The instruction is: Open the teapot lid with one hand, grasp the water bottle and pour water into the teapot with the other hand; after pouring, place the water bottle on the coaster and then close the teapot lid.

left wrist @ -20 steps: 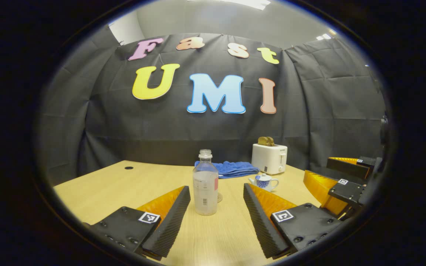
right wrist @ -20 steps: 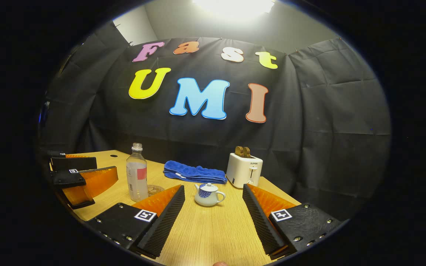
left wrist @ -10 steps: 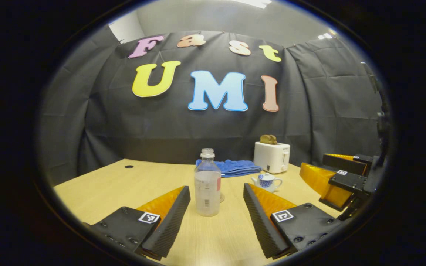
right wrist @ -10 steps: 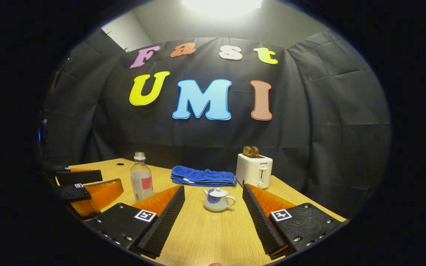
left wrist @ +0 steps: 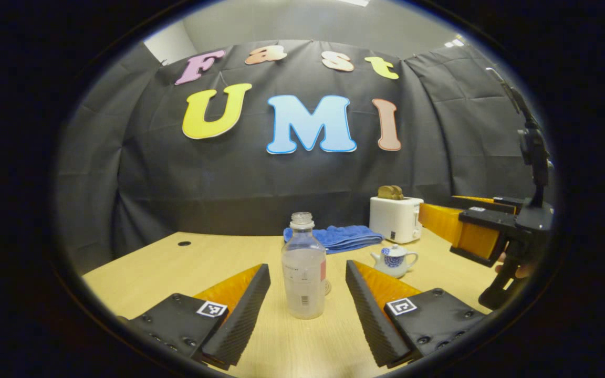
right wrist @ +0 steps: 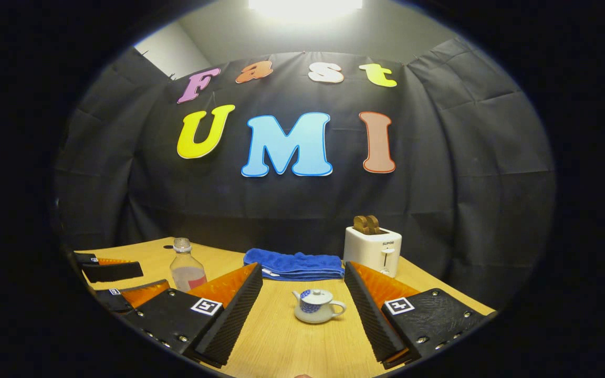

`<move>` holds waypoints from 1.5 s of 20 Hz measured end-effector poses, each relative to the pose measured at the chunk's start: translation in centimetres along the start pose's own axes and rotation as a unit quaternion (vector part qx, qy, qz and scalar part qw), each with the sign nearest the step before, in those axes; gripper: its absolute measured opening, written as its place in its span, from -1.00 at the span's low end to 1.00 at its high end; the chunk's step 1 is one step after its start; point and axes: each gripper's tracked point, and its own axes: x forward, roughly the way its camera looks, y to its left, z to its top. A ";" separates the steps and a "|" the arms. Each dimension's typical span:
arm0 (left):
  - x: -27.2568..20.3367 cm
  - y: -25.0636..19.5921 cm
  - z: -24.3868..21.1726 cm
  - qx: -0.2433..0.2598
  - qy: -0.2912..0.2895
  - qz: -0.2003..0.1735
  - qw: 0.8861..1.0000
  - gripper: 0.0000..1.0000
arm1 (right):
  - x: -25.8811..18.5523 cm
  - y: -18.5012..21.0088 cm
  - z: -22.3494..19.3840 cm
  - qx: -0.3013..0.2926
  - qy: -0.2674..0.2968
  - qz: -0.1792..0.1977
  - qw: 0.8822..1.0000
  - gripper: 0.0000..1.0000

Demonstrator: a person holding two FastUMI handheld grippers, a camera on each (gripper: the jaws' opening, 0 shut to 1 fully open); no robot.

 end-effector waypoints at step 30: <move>9.4 1.0 -5.6 -0.022 0.054 -0.023 0.998 1.00 | 16.2 -4.6 -11.3 -0.018 0.106 -0.076 0.991 0.37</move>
